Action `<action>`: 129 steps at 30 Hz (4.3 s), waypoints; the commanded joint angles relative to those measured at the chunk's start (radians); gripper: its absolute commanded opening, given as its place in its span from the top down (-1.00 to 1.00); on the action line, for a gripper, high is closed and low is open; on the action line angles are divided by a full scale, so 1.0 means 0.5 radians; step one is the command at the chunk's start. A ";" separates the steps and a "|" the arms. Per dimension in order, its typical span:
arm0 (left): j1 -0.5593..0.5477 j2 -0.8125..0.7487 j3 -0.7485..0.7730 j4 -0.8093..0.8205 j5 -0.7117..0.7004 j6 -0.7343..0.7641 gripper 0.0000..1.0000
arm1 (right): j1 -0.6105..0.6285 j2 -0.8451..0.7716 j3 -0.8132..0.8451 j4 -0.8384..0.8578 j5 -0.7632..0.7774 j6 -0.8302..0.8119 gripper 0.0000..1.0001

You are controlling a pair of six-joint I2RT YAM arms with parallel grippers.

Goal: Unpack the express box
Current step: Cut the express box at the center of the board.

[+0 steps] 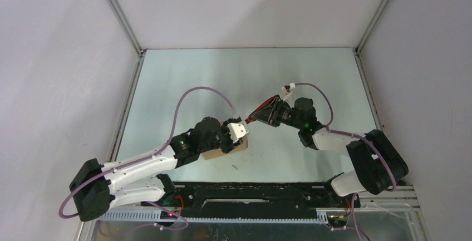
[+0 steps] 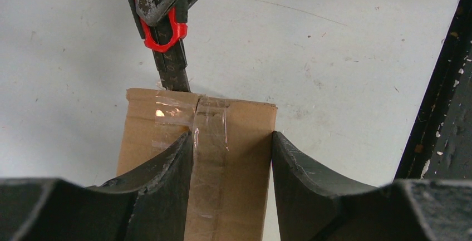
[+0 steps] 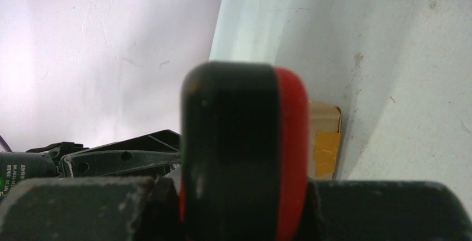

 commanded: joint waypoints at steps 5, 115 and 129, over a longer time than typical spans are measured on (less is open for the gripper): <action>-0.013 -0.029 -0.003 0.207 -0.090 0.064 1.00 | 0.017 -0.045 0.012 0.066 -0.069 -0.011 1.00; 0.206 0.245 1.135 -1.763 -0.810 -2.199 -0.13 | 0.166 -0.391 -0.206 -0.530 0.335 -0.141 1.00; 0.094 -0.085 0.664 -1.772 -0.726 -3.603 -0.96 | 0.580 -0.783 -0.405 -0.427 1.067 -0.087 1.00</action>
